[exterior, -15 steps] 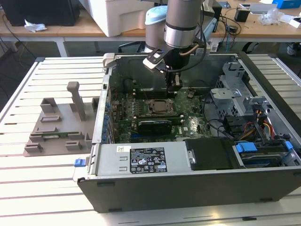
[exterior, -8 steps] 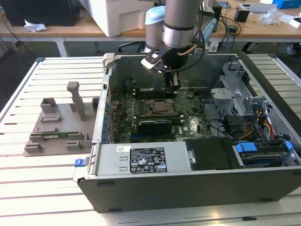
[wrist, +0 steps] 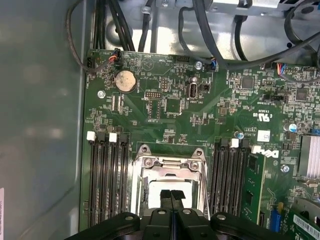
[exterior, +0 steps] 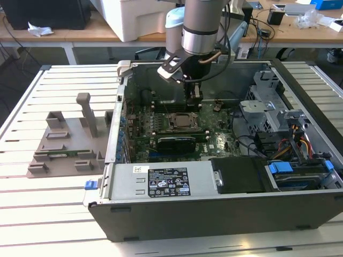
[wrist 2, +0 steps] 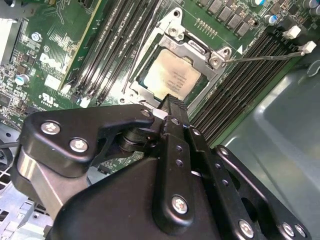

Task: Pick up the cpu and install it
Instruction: 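Close the cpu cover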

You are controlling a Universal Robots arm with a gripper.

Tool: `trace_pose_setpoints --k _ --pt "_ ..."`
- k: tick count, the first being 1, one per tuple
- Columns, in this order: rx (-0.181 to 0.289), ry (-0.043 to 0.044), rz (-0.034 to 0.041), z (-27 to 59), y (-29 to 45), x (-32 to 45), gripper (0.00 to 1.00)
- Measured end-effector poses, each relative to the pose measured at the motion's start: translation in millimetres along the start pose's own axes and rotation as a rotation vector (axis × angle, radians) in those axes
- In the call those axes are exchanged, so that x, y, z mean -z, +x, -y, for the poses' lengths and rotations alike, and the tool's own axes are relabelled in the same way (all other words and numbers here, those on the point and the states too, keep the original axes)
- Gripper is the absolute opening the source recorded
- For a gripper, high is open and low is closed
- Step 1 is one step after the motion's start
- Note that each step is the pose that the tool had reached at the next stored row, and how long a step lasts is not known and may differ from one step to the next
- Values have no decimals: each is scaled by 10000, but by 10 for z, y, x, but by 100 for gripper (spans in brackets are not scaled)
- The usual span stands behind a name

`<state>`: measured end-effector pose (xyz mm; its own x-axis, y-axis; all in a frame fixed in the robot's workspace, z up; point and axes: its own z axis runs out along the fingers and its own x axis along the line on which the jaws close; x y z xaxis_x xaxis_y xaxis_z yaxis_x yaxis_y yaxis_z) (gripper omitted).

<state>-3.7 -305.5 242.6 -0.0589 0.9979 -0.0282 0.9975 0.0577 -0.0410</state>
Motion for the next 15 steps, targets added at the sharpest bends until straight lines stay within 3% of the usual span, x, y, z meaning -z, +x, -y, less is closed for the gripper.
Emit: trace_pose_setpoints --k 15 --pt "0 0 0 133 8 -9 11"
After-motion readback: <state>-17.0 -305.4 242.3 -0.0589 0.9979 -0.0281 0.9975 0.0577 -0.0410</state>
